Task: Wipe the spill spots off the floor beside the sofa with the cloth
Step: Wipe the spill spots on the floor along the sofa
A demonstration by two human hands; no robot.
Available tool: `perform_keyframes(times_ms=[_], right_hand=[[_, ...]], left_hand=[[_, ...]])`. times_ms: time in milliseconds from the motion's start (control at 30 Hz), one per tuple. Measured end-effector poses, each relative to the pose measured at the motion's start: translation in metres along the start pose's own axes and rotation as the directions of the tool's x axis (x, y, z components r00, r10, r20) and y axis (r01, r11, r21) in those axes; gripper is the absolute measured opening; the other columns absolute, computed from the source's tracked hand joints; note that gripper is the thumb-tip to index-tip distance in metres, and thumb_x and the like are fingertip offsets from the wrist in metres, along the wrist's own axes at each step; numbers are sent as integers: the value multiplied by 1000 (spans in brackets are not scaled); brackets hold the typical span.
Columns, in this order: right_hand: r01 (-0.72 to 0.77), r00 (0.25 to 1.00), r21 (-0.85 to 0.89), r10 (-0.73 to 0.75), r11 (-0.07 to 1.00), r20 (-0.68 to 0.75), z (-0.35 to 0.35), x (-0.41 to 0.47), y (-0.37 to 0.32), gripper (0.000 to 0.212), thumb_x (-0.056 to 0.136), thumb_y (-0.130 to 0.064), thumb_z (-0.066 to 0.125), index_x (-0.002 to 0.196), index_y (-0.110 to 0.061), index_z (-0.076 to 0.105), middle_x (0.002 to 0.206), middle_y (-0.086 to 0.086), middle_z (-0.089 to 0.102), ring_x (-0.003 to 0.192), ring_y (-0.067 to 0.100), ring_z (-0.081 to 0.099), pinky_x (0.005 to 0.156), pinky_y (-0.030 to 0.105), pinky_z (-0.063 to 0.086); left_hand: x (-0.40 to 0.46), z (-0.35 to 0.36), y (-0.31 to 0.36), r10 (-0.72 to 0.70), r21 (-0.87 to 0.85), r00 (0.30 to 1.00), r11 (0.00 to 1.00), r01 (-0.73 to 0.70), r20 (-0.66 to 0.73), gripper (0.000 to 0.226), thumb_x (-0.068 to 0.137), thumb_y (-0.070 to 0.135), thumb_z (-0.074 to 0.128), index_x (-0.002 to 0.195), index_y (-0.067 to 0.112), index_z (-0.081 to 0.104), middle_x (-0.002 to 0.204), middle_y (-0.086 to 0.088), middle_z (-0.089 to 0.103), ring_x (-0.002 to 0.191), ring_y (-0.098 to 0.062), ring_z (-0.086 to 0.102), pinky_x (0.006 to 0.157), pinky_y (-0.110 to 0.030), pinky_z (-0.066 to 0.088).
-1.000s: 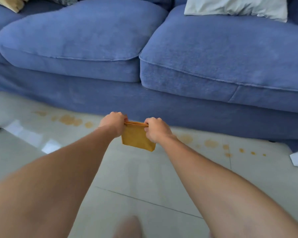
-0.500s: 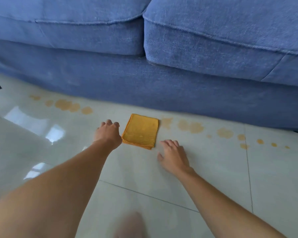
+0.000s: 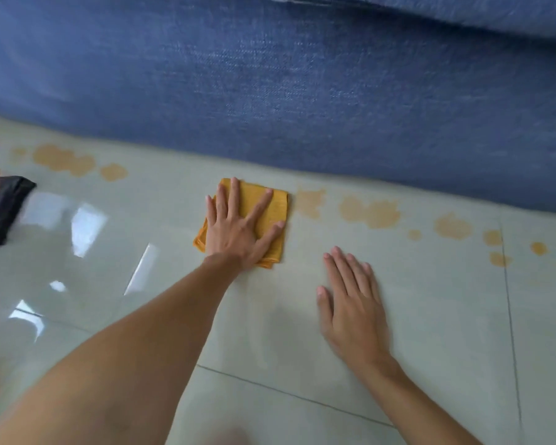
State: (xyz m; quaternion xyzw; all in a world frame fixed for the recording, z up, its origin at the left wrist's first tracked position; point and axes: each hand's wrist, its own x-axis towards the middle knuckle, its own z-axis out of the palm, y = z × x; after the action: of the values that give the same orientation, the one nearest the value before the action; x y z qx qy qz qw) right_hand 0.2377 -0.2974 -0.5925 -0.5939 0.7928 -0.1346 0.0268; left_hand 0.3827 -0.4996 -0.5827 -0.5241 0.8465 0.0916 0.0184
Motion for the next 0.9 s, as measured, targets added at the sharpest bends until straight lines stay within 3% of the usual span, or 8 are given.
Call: perform_keyframes(times_ms=[300, 467, 533, 733, 900], right_hand=[[10, 999, -23, -11, 1000, -43, 5, -2, -1, 53, 99, -31, 43, 146, -8, 47, 155, 8, 43, 144, 27, 40, 117, 52, 31], [4, 992, 171, 18, 985, -128, -1, -2, 2, 50, 97, -23, 41, 141, -3, 51, 151, 12, 48, 140, 28, 45, 118, 53, 30], [-11, 992, 156, 30, 988, -122, -8, -1, 5, 51, 96, -25, 41, 141, -3, 51, 150, 12, 50, 139, 30, 46, 118, 54, 29], [-101, 994, 3, 101, 995, -43, -7, -3, 23, 59, 95, -35, 36, 144, -5, 48, 152, 11, 48, 142, 30, 42, 120, 53, 25], [-91, 995, -36, 89, 995, -41, -3, -3, 23, 60, 97, -37, 35, 147, -7, 44, 156, 10, 43, 146, 29, 37, 121, 52, 21]], left_hand=[[38, 1, 7, -5, 27, 999, 1000, 6, -34, 71, 85, 81, 15, 150, 55, 7, 166, -17, -6, 151, -44, -3, 121, -60, 0], [-8, 5, 38, 93, 20, 996, 995, -93, -13, 71, 85, 81, 19, 150, 55, 12, 166, -17, -1, 151, -46, 1, 120, -62, 3], [-39, 7, 38, 105, 24, 995, 994, -104, -3, 71, 84, 81, 19, 150, 56, 12, 166, -15, -1, 151, -45, 0, 119, -63, 4], [-109, 12, -7, 13, 35, 999, 999, -12, -35, 72, 83, 81, 23, 150, 55, 17, 166, -15, 3, 151, -43, 5, 120, -62, 9], [-92, 6, -35, -91, 31, 996, 995, 91, -18, 73, 82, 82, 23, 150, 57, 11, 167, -13, -2, 152, -40, 0, 122, -59, 4]])
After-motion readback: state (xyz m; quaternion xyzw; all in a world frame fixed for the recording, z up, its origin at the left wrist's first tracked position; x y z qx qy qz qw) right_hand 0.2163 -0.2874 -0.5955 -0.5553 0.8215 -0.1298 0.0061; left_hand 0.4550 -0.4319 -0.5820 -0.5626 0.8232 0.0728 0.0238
